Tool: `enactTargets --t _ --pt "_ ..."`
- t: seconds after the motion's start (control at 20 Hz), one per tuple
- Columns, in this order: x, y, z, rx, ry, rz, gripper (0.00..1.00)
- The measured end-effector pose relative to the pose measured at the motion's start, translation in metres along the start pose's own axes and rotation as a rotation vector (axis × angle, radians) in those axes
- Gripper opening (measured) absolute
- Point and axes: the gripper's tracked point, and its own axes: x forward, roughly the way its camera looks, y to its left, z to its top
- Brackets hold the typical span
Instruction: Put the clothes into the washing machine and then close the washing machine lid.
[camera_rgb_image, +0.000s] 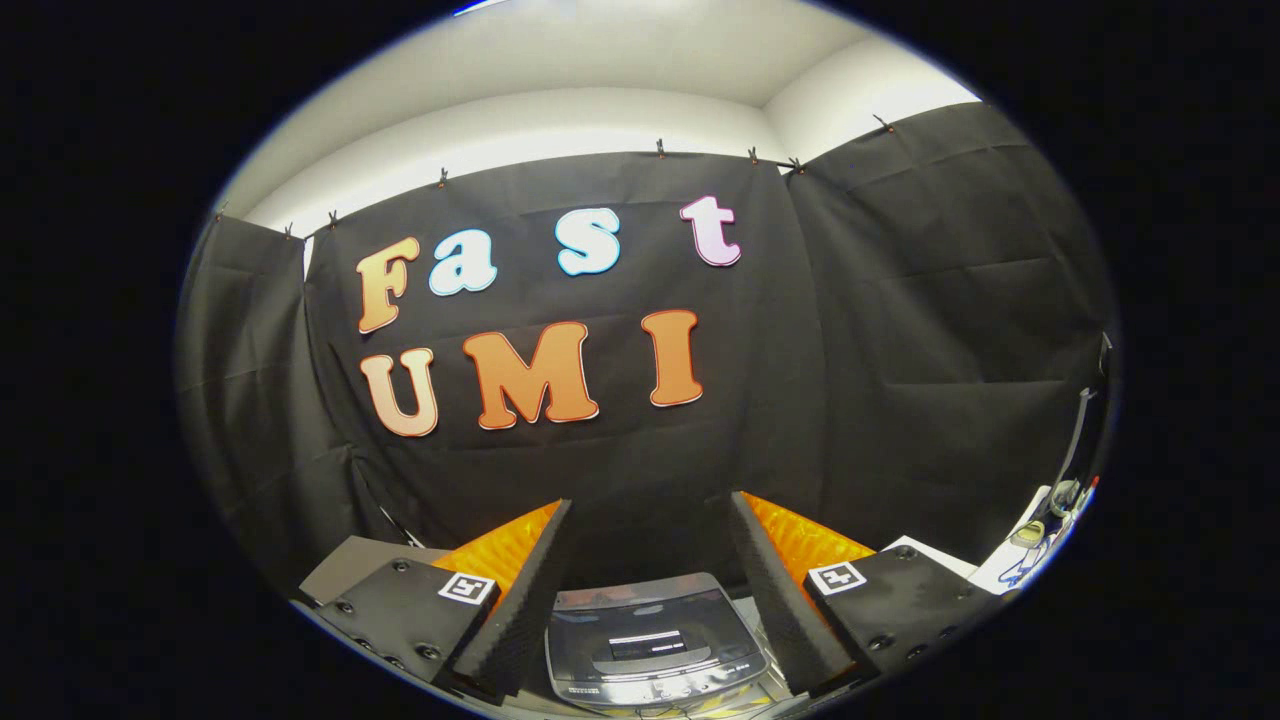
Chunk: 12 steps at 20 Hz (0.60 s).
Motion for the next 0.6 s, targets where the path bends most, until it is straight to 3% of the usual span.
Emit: enactTargets --t 0.6 --pt "-0.0004 -0.0083 0.0062 0.000 -0.011 -0.001 0.98"
